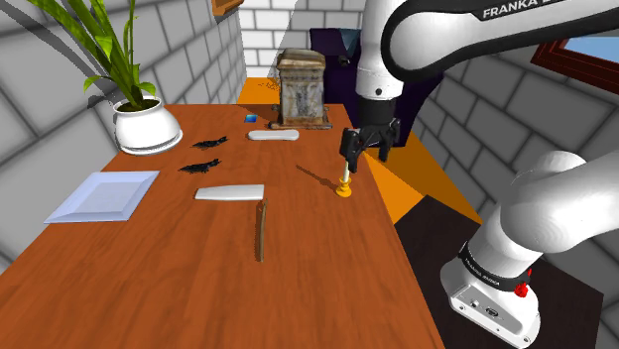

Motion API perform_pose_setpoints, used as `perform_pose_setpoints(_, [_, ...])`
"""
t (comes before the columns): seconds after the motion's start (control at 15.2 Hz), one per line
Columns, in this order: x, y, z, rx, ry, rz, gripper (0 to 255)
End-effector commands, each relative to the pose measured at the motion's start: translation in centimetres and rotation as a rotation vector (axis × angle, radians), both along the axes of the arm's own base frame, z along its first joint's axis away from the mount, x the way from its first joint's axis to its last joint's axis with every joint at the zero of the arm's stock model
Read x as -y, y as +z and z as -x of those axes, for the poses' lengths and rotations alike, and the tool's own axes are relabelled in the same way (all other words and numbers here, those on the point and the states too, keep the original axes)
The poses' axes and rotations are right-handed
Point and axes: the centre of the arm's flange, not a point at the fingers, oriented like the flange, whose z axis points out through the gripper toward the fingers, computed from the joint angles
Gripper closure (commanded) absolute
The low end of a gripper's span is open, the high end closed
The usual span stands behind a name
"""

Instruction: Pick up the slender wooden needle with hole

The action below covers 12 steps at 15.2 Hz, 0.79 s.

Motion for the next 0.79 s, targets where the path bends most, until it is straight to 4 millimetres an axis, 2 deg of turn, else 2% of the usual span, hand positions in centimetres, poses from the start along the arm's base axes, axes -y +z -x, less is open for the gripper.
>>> perform_pose_setpoints(0.0, [-2.2, -1.4, -0.6, 0.007, -0.039, -0.003, 0])
perform_pose_setpoints(0.73, [-12.2, -9.3, -6.3, 0.04, -0.236, -0.01, 0])
